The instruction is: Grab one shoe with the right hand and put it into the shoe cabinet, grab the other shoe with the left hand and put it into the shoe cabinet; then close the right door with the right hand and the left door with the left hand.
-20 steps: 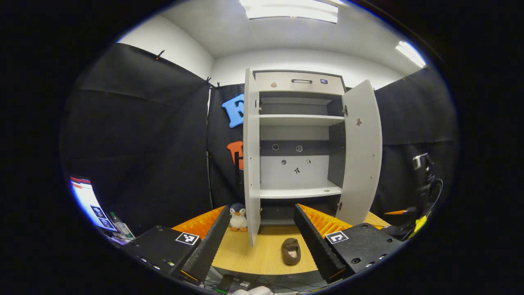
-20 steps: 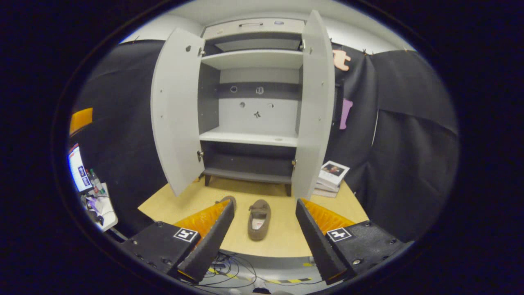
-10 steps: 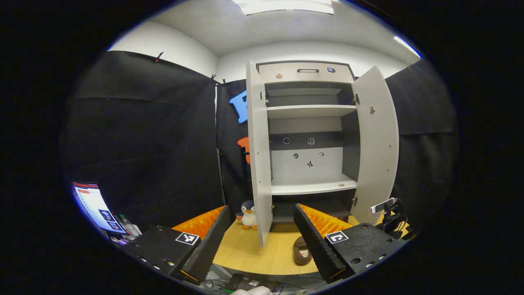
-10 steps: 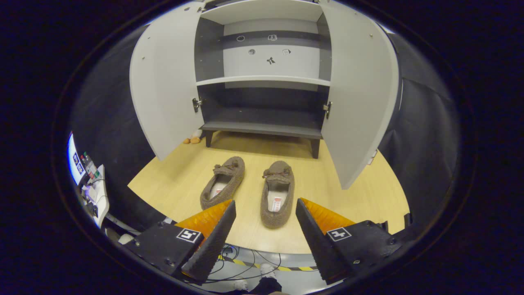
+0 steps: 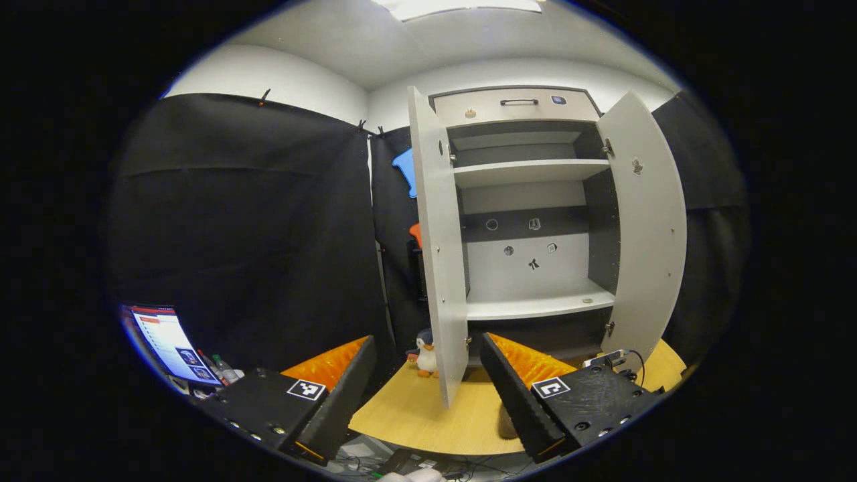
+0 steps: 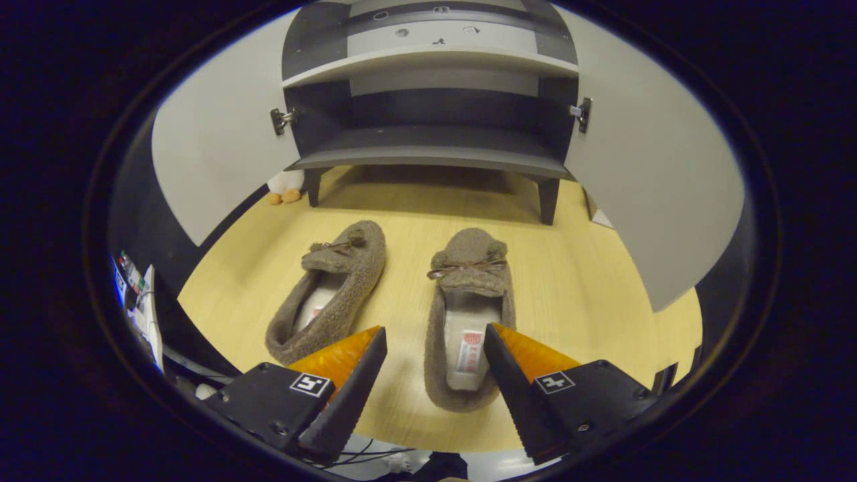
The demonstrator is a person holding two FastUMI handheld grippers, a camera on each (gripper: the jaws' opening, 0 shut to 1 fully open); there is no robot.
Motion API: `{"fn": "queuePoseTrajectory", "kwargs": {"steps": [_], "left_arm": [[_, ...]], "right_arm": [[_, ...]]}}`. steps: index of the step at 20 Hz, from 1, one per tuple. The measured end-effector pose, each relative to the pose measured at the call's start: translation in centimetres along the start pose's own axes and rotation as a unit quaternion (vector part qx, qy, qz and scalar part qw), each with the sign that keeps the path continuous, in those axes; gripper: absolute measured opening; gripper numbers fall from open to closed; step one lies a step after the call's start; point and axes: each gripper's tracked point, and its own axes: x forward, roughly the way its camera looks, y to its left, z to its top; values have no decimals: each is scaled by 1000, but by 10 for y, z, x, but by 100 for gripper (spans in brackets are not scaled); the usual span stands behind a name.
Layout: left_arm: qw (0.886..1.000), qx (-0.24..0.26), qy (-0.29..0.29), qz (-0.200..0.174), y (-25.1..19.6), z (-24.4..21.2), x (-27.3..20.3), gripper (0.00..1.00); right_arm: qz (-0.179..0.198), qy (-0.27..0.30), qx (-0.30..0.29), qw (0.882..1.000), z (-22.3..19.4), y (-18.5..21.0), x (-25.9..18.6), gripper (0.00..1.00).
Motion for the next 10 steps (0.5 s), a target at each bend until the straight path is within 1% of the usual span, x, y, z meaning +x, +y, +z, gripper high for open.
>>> {"fn": "queuePoseTrajectory", "kwargs": {"steps": [1, 2, 3, 5, 6, 7, 8, 10], "left_arm": [[1000, 2, 1, 4, -1, 0, 4, 96], [1000, 2, 3, 9, -1, -3, 9, 96], [1000, 0, 6, 12, -3, -4, 13, 96], [1000, -5, 6, 12, -12, -4, 18, 96], [1000, -7, 9, 12, -15, -6, 22, 96], [1000, -8, 11, 13, -18, -7, 25, 96], [1000, -9, 13, 13, -21, -8, 28, 96], [1000, -9, 16, 14, -26, -10, 35, 96]], "right_arm": [[1, 1, 1, 1000, 2, -1, 9, 96], [2, 4, -1, 1000, 4, -1, 17, 92], [2, 6, -3, 1000, 6, -1, 25, 96], [-4, 2, -10, 1000, 15, -3, 41, 96], [-2, 0, -9, 1000, 19, -2, 49, 96], [3, 2, -8, 1000, 19, 1, 55, 92], [12, 5, -6, 1000, 20, 4, 61, 96], [17, 3, -2, 1000, 23, 4, 71, 96]]}}
